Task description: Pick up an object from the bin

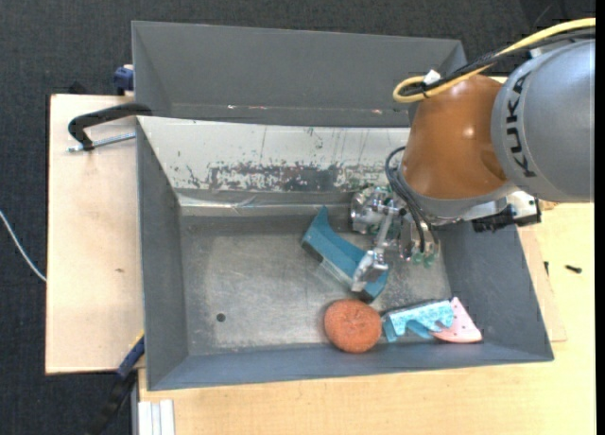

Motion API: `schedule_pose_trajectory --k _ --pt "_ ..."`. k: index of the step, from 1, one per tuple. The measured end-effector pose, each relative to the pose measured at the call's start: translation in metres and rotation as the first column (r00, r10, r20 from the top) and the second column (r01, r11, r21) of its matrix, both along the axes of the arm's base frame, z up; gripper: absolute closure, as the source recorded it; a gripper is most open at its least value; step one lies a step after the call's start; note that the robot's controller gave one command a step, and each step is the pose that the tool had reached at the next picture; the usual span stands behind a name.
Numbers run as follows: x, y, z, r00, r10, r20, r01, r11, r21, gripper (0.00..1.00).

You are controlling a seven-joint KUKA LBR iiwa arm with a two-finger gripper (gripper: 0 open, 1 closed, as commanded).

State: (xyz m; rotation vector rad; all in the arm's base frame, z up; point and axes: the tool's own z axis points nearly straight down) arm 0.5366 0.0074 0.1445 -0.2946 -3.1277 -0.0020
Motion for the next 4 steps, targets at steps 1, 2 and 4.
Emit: schedule_pose_trajectory --k 1,2,4 --pt "0.010 -0.004 0.001 0.988 -0.155 0.006 0.155 0.988 0.001 0.00" --pt "0.013 0.010 -0.055 0.998 -0.063 0.004 0.063 0.998 0.000 0.00" --pt "0.030 0.018 -0.071 0.926 -0.376 -0.006 0.376 0.926 -0.001 1.00"
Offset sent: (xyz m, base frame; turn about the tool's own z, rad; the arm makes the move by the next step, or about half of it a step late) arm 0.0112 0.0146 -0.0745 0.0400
